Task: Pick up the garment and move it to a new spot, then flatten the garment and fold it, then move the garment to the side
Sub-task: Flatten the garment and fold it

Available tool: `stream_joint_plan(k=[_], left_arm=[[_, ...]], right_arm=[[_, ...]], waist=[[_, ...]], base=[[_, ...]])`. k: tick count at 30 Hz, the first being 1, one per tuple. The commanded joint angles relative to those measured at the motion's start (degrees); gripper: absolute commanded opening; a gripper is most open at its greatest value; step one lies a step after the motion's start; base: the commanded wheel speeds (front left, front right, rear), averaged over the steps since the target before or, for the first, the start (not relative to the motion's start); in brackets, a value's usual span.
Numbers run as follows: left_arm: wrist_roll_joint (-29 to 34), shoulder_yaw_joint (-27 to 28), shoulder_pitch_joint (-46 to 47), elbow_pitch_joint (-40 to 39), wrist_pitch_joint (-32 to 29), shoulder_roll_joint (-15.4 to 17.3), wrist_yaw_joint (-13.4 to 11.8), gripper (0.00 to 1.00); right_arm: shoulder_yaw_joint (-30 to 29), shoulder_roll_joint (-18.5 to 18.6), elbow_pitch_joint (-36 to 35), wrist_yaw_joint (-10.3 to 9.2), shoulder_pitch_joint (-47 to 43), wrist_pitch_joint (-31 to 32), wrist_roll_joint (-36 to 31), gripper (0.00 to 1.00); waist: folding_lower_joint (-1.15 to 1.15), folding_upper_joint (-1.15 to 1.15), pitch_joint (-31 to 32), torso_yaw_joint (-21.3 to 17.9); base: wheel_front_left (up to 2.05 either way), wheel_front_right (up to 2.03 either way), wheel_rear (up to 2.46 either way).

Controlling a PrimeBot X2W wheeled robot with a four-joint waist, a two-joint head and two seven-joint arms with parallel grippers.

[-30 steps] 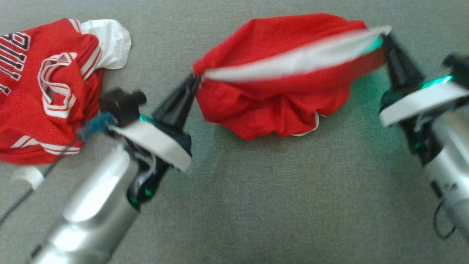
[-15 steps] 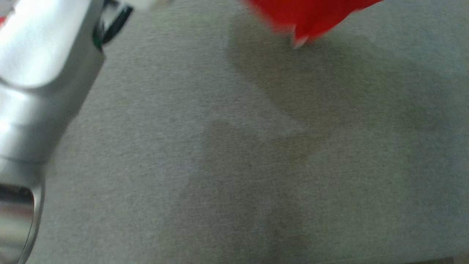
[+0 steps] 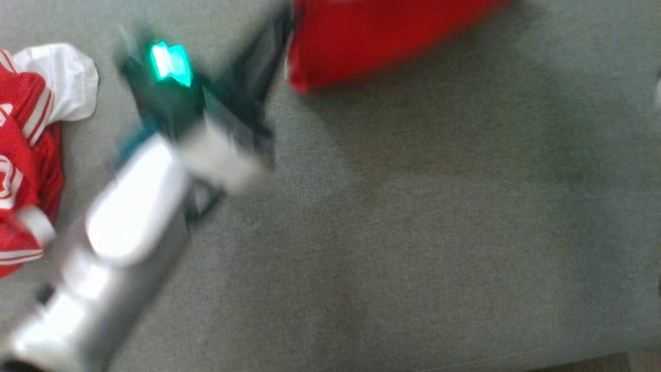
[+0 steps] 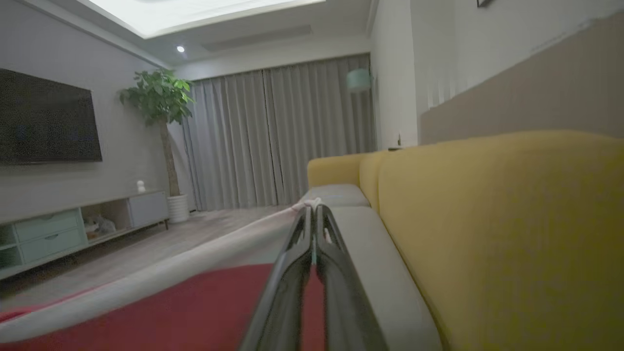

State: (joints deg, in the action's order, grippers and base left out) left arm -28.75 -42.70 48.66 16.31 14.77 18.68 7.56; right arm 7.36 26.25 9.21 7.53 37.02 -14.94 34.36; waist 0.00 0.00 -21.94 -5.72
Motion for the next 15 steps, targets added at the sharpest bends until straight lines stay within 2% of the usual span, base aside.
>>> stream_joint_plan(k=[1,9,15], left_arm=[[-0.1,2.4,-1.6,-2.4,0.2,2.1,-0.3,0.00],[3.8,0.2,-24.6,-6.5,0.2,2.1,-1.7,0.00],[4.8,-4.3,-32.0,-7.9,-0.3,2.4,-1.6,0.00]], right_arm=[[-0.4,0.5,-2.6,-0.04,-2.3,-0.1,0.1,0.00],[-3.1,0.1,-7.1,-0.04,-23.8,-0.1,-0.9,0.00],[-8.3,-0.2,-10.6,-0.04,-36.7,-0.1,-1.0,0.00]], waist=[[0.00,0.00,1.3,-0.4],[0.00,0.00,6.4,-2.1],[0.00,0.00,7.9,-2.1]], base=[[0.00,0.00,0.00],[0.00,0.00,0.00],[0.00,0.00,0.00]])
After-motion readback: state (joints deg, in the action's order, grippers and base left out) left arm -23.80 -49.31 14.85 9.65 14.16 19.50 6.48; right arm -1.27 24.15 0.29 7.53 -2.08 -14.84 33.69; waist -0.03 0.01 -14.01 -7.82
